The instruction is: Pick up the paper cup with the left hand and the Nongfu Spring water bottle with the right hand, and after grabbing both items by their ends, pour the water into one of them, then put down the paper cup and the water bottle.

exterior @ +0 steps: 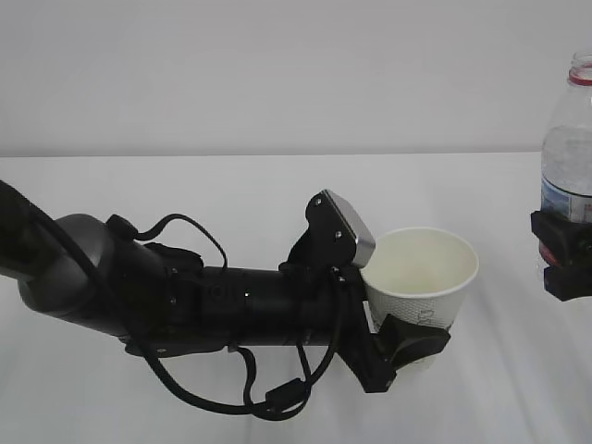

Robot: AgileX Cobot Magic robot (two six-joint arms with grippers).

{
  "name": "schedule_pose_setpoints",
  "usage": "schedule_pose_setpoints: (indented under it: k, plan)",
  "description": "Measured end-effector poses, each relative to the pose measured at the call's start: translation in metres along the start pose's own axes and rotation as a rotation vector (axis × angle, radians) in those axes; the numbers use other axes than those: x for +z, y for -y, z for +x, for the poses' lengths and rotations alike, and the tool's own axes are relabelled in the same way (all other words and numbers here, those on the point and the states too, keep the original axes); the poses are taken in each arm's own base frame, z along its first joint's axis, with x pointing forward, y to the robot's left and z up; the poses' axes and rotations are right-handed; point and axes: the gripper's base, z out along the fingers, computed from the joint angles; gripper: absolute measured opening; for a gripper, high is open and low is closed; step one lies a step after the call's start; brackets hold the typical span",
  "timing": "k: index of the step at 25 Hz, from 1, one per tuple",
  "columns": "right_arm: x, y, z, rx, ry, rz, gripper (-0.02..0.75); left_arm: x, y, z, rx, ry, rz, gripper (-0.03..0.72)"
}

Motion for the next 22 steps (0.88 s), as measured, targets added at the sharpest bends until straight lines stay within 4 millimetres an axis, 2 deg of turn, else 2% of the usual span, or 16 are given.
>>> schedule_pose_setpoints:
  k: [11,22]
  plan:
    - [-0.0004,0.003,-0.0012,-0.065,0.018,0.036,0.44,-0.0001,0.0014,0.0028,0.005,-0.031,0.015,0.552]
    - [-0.0005,0.0035,-0.0026,-0.289,0.028,0.045,0.44,0.0005,0.0033,0.0031,0.007,-0.034,0.024,0.552]
